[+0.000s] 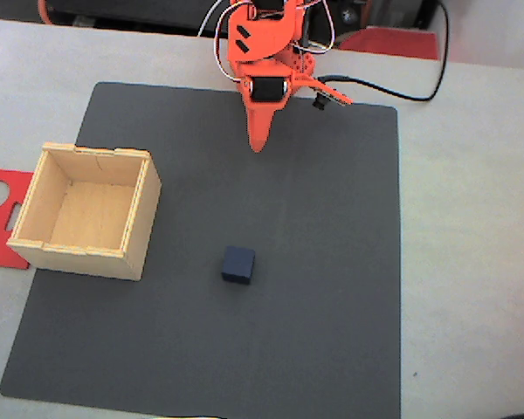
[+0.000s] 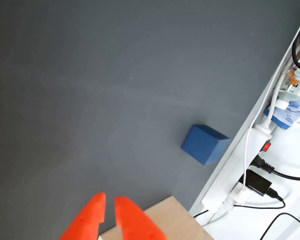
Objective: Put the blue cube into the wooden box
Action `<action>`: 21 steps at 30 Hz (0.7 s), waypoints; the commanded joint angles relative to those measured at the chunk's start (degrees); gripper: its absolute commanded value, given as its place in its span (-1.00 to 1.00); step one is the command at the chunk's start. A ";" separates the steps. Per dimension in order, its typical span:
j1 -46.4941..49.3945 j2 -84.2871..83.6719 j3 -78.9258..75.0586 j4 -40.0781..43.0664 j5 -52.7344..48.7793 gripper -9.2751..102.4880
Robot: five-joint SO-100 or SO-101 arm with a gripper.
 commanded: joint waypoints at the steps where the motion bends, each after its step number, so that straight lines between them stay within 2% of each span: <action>1: -0.44 0.88 -0.35 -0.26 0.26 -0.70; 5: 1.23 -3.96 -10.72 -1.49 2.29 -0.48; 9: 7.82 -44.21 -39.29 -5.27 4.39 -0.43; 12: 13.27 -65.39 -58.62 -4.57 4.75 -0.34; 21: 19.25 -113.64 -112.50 15.82 4.92 -0.22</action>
